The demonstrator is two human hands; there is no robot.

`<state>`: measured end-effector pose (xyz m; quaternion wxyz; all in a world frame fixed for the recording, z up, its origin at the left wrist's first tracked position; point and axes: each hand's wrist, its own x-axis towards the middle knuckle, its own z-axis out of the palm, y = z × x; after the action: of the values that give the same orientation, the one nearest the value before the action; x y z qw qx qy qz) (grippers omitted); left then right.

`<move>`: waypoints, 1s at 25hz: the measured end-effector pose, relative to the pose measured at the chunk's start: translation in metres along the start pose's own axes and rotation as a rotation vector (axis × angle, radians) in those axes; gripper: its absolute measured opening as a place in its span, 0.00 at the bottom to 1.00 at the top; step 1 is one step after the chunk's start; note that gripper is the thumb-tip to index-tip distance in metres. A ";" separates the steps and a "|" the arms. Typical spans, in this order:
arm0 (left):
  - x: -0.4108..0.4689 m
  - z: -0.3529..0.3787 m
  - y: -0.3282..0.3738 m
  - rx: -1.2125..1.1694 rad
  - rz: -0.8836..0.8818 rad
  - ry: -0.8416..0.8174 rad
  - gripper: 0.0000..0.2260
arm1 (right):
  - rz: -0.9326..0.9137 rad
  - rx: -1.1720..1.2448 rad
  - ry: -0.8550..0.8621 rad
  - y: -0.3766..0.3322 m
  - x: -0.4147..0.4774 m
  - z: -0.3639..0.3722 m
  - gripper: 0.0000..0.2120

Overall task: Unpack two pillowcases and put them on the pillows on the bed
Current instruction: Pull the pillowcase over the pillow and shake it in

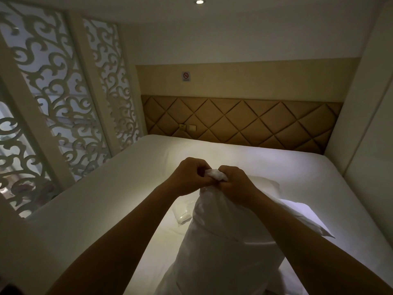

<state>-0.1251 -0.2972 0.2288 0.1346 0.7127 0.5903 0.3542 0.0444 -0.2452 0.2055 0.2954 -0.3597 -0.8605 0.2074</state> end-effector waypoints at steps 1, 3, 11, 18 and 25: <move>0.001 0.001 0.000 0.035 0.026 0.011 0.08 | 0.000 -0.008 -0.004 0.000 0.001 0.000 0.06; 0.002 0.004 0.001 0.062 0.062 0.029 0.05 | -0.018 -0.017 -0.018 0.000 0.000 -0.002 0.06; 0.011 0.011 0.007 0.107 0.068 0.160 0.04 | 0.115 -0.145 -0.198 -0.002 0.003 -0.026 0.17; 0.018 0.017 0.007 0.015 0.079 0.210 0.04 | 0.220 -0.190 -0.073 0.002 0.000 -0.010 0.18; 0.017 0.022 0.006 -0.130 0.016 0.172 0.10 | 0.133 -0.178 0.232 -0.003 0.026 -0.057 0.11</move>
<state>-0.1048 -0.2782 0.2225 0.1265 0.6740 0.5698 0.4528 0.0658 -0.2199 0.2587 0.3454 -0.4621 -0.8099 0.1062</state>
